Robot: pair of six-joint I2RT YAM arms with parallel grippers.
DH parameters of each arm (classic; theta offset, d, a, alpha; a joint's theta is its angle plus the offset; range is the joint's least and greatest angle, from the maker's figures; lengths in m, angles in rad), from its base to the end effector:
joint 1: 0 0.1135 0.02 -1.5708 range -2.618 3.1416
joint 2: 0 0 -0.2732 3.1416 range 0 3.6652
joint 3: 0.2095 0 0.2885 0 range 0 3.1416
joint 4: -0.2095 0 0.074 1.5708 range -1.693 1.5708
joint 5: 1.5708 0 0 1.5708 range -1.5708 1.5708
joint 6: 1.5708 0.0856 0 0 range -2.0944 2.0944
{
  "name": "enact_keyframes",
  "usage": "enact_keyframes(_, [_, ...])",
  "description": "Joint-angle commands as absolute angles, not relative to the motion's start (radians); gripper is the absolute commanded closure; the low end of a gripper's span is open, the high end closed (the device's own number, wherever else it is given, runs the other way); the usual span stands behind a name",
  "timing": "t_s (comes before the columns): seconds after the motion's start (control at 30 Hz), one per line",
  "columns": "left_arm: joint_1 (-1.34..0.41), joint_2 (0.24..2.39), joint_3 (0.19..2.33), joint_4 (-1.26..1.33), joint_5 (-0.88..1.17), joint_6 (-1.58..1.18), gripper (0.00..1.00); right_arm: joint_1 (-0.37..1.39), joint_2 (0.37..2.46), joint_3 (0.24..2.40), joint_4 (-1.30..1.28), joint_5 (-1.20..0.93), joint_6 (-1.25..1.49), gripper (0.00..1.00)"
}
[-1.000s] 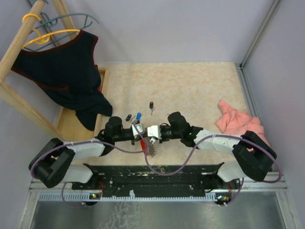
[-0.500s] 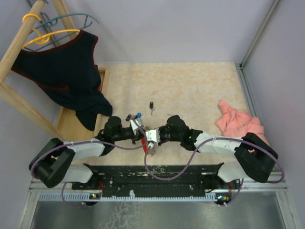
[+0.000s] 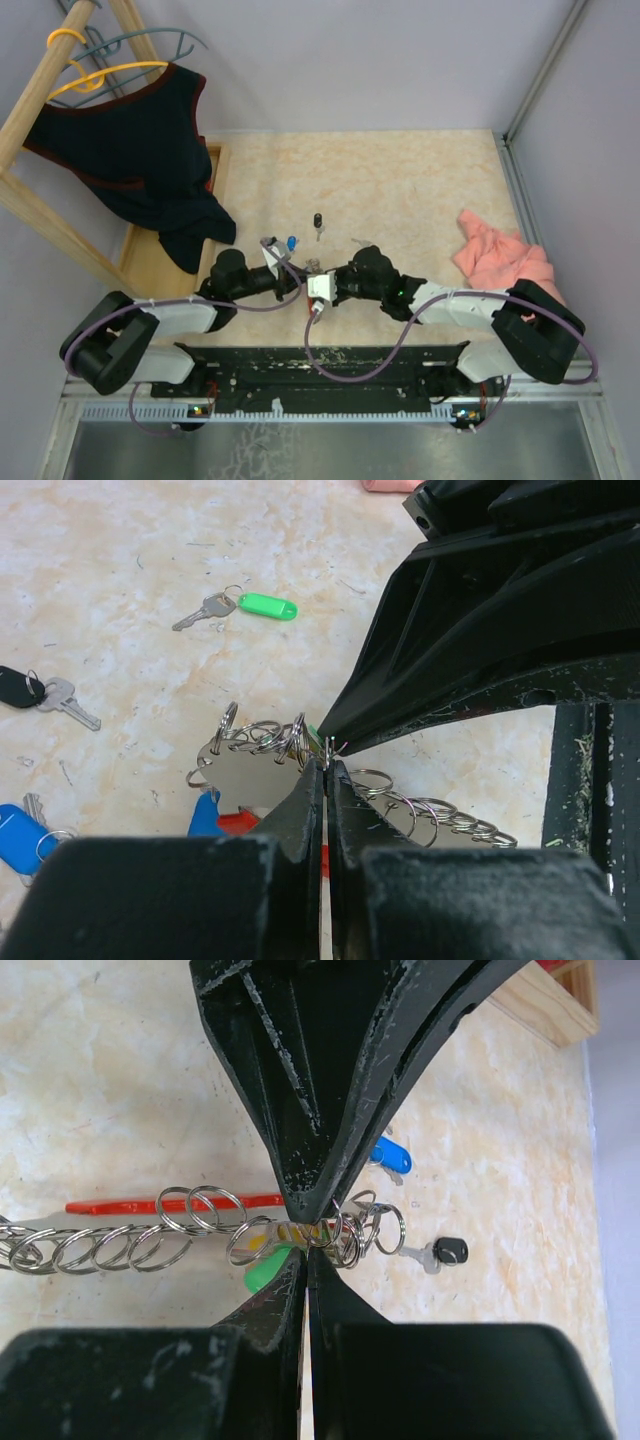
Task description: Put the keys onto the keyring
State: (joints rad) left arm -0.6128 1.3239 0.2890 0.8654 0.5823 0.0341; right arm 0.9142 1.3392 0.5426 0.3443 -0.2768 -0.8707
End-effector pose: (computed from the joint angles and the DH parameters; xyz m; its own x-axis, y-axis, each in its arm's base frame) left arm 0.2121 -0.2066 0.1419 -0.1064 0.1096 -0.9883 0.9280 0.3679 -0.0591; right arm 0.1879 0.2821 0.1513 0.5256 -0.5232 -0.6708 -0.7916 -0.0118 -0.6109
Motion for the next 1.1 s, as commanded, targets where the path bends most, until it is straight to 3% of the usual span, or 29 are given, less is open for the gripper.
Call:
enact_keyframes(0.0, [-0.605,1.301,0.264,1.064,0.576,-0.060,1.00,0.924,1.313,0.532,0.385,-0.281,-0.851,1.00])
enact_keyframes(0.3, [-0.603,1.362,0.193,1.273,0.564,-0.169,0.99,0.923,1.254,0.538,0.413,-0.241,-0.888,1.00])
enact_keyframes(0.5, [-0.590,1.381,0.177,1.281,0.628,-0.177,0.77,0.923,1.202,0.590,0.300,-0.238,-0.939,1.00])
enact_keyframes(0.7, [-0.581,1.356,0.205,1.161,0.681,-0.120,0.66,0.924,1.205,0.645,0.190,-0.255,-0.980,1.00])
enact_keyframes(1.07, [-0.580,1.359,0.294,0.969,0.806,0.112,0.62,0.924,1.209,0.671,0.131,-0.294,-1.025,1.00])
